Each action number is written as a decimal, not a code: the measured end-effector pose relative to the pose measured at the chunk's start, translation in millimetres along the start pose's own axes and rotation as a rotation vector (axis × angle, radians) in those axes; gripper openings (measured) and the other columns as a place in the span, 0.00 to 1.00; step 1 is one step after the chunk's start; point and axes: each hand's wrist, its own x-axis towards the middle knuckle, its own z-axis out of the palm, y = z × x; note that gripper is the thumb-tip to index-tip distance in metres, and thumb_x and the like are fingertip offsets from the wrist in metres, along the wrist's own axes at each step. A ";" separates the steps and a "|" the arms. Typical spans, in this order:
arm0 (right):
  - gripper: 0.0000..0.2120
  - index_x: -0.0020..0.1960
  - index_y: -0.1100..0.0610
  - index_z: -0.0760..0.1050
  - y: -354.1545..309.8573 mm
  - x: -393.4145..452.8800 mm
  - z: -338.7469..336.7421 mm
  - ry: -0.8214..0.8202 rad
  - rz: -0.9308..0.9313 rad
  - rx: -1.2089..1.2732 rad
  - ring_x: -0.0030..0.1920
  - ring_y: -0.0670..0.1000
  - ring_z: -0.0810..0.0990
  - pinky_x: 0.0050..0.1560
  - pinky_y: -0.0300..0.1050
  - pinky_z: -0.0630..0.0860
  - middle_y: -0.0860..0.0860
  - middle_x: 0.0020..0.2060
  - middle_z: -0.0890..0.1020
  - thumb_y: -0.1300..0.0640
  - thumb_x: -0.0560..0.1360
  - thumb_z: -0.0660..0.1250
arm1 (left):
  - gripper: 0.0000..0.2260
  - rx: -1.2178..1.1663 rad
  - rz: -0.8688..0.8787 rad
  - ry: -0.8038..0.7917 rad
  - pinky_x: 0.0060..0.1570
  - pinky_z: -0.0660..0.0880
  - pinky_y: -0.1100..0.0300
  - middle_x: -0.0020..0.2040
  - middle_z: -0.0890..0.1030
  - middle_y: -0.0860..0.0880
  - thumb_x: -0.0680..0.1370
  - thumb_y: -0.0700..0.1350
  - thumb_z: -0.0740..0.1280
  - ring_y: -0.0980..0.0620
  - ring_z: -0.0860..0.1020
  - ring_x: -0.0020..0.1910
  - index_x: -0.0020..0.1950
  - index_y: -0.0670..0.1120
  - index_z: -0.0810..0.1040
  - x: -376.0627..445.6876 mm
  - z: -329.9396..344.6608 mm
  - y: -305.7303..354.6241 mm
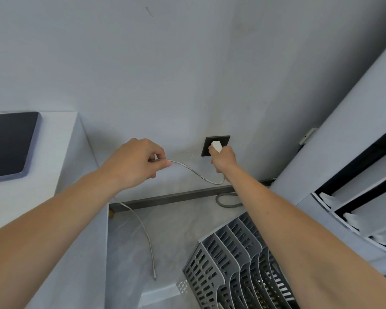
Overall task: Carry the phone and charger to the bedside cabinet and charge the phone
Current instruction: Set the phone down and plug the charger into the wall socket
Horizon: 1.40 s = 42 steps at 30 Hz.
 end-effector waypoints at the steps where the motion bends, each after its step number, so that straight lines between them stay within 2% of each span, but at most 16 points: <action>1: 0.25 0.65 0.65 0.72 -0.1 0.0 0.2 0.002 -0.004 -0.002 0.60 0.63 0.82 0.58 0.61 0.80 0.64 0.60 0.81 0.44 0.82 0.64 | 0.12 -0.004 0.000 -0.004 0.39 0.78 0.57 0.28 0.84 0.57 0.80 0.54 0.71 0.59 0.81 0.28 0.37 0.52 0.82 -0.5 -0.3 0.3; 9: 0.19 0.59 0.61 0.71 -4.6 3.2 1.5 0.015 -0.013 -0.022 0.58 0.62 0.83 0.59 0.61 0.81 0.62 0.58 0.81 0.45 0.81 0.65 | 0.12 -0.043 -0.011 -0.039 0.34 0.70 0.62 0.28 0.84 0.54 0.80 0.53 0.71 0.58 0.82 0.29 0.38 0.51 0.83 -1.8 -1.8 4.9; 12: 0.17 0.55 0.59 0.70 -4.5 7.5 0.3 0.029 -0.018 -0.020 0.57 0.63 0.83 0.56 0.60 0.82 0.62 0.58 0.81 0.45 0.80 0.66 | 0.12 -0.046 -0.006 -0.053 0.32 0.69 0.62 0.28 0.84 0.54 0.80 0.53 0.72 0.58 0.81 0.29 0.38 0.51 0.84 -1.3 -2.0 5.6; 17: 0.23 0.63 0.63 0.72 -3.1 7.7 0.4 0.022 -0.011 -0.022 0.58 0.62 0.83 0.58 0.61 0.82 0.62 0.58 0.81 0.45 0.80 0.67 | 0.12 -0.046 0.003 -0.057 0.31 0.66 0.62 0.29 0.84 0.55 0.80 0.54 0.72 0.62 0.77 0.26 0.38 0.52 0.84 -1.2 -2.3 4.8; 19: 0.22 0.62 0.63 0.72 -4.2 6.9 -0.6 0.015 -0.003 -0.017 0.57 0.61 0.83 0.56 0.58 0.82 0.62 0.57 0.81 0.45 0.80 0.67 | 0.12 -0.044 0.003 -0.060 0.31 0.66 0.62 0.29 0.84 0.55 0.80 0.54 0.71 0.61 0.78 0.27 0.38 0.52 0.84 -1.3 -2.7 5.4; 21: 0.19 0.58 0.60 0.71 -5.4 5.2 -1.3 0.005 0.010 0.008 0.51 0.58 0.82 0.45 0.53 0.81 0.61 0.54 0.82 0.44 0.80 0.67 | 0.12 -0.038 0.003 -0.059 0.31 0.66 0.62 0.29 0.84 0.54 0.80 0.54 0.71 0.62 0.78 0.26 0.38 0.51 0.84 -0.8 -3.4 5.8; 23: 0.19 0.57 0.60 0.72 -7.7 0.9 -2.7 -0.007 0.048 0.075 0.40 0.53 0.79 0.32 0.46 0.75 0.59 0.48 0.83 0.45 0.79 0.68 | 0.12 -0.031 0.004 -0.051 0.30 0.66 0.63 0.29 0.85 0.53 0.80 0.53 0.71 0.62 0.77 0.26 0.39 0.50 0.84 -0.1 -4.2 4.7; 25: 0.20 0.61 0.61 0.73 -10.2 -7.1 -6.1 -0.026 0.105 0.159 0.33 0.50 0.75 0.29 0.43 0.74 0.59 0.45 0.84 0.47 0.78 0.71 | 0.12 -0.025 0.006 -0.054 0.29 0.65 0.65 0.29 0.85 0.52 0.80 0.54 0.71 0.62 0.77 0.25 0.39 0.50 0.84 -0.1 -4.9 3.0; 28: 0.19 0.62 0.64 0.74 -12.1 -27.5 -9.5 -0.064 0.202 0.301 0.28 0.50 0.74 0.30 0.43 0.78 0.63 0.46 0.85 0.52 0.78 0.72 | 0.13 -0.028 0.010 -0.051 0.30 0.66 0.63 0.29 0.84 0.52 0.80 0.54 0.72 0.63 0.77 0.25 0.37 0.50 0.83 0.5 -5.5 -0.3; 30: 0.17 0.63 0.63 0.72 -10.1 -49.1 -12.2 -0.084 0.270 0.367 0.29 0.51 0.75 0.34 0.46 0.80 0.66 0.51 0.85 0.55 0.79 0.71 | 0.14 -0.030 0.013 -0.054 0.30 0.65 0.63 0.28 0.84 0.53 0.79 0.54 0.72 0.63 0.77 0.25 0.36 0.49 0.82 1.6 -4.3 -2.0; 32: 0.16 0.65 0.62 0.71 -8.5 -75.7 -13.9 -0.112 0.338 0.433 0.33 0.52 0.79 0.36 0.48 0.82 0.66 0.54 0.84 0.57 0.81 0.69 | 0.15 -0.030 0.018 -0.058 0.31 0.65 0.62 0.27 0.84 0.53 0.79 0.54 0.72 0.63 0.76 0.26 0.35 0.49 0.81 2.5 -2.5 -3.9; 34: 0.20 0.68 0.62 0.70 -8.9 -106.0 -15.1 -0.105 0.358 0.395 0.46 0.55 0.82 0.44 0.53 0.85 0.63 0.59 0.82 0.56 0.80 0.69 | 0.15 -0.043 0.023 -0.060 0.31 0.65 0.61 0.26 0.83 0.53 0.79 0.54 0.72 0.62 0.76 0.25 0.35 0.49 0.81 3.1 -0.9 -5.1; 36: 0.26 0.71 0.61 0.68 -8.5 -134.6 -16.8 0.023 0.167 -0.016 0.65 0.59 0.75 0.63 0.58 0.78 0.59 0.66 0.76 0.51 0.78 0.70 | 0.14 -0.063 0.025 -0.069 0.32 0.66 0.61 0.26 0.82 0.52 0.79 0.55 0.72 0.61 0.76 0.25 0.36 0.49 0.82 2.0 -0.4 -4.8; 38: 0.26 0.72 0.58 0.69 -15.6 -163.4 -19.4 0.152 -0.201 -0.317 0.71 0.57 0.67 0.70 0.55 0.69 0.55 0.68 0.72 0.49 0.78 0.69 | 0.14 -0.088 0.030 -0.067 0.32 0.67 0.61 0.26 0.82 0.51 0.79 0.55 0.72 0.61 0.76 0.25 0.37 0.49 0.82 -1.5 -0.1 -2.3; 40: 0.19 0.68 0.55 0.74 -30.3 -185.2 -19.1 0.086 -0.426 -0.291 0.70 0.52 0.70 0.70 0.52 0.69 0.51 0.65 0.76 0.49 0.80 0.67 | 0.14 -0.136 0.028 -0.061 0.32 0.67 0.61 0.26 0.82 0.50 0.79 0.55 0.73 0.61 0.76 0.24 0.37 0.48 0.82 -7.7 0.2 1.3; 42: 0.13 0.64 0.56 0.80 -42.8 -198.1 -13.9 -0.087 -0.482 -0.151 0.63 0.48 0.77 0.67 0.50 0.73 0.48 0.58 0.82 0.52 0.82 0.66 | 0.13 -0.203 0.016 -0.067 0.32 0.69 0.61 0.26 0.82 0.49 0.78 0.55 0.73 0.61 0.75 0.23 0.37 0.49 0.83 -16.3 -1.0 3.2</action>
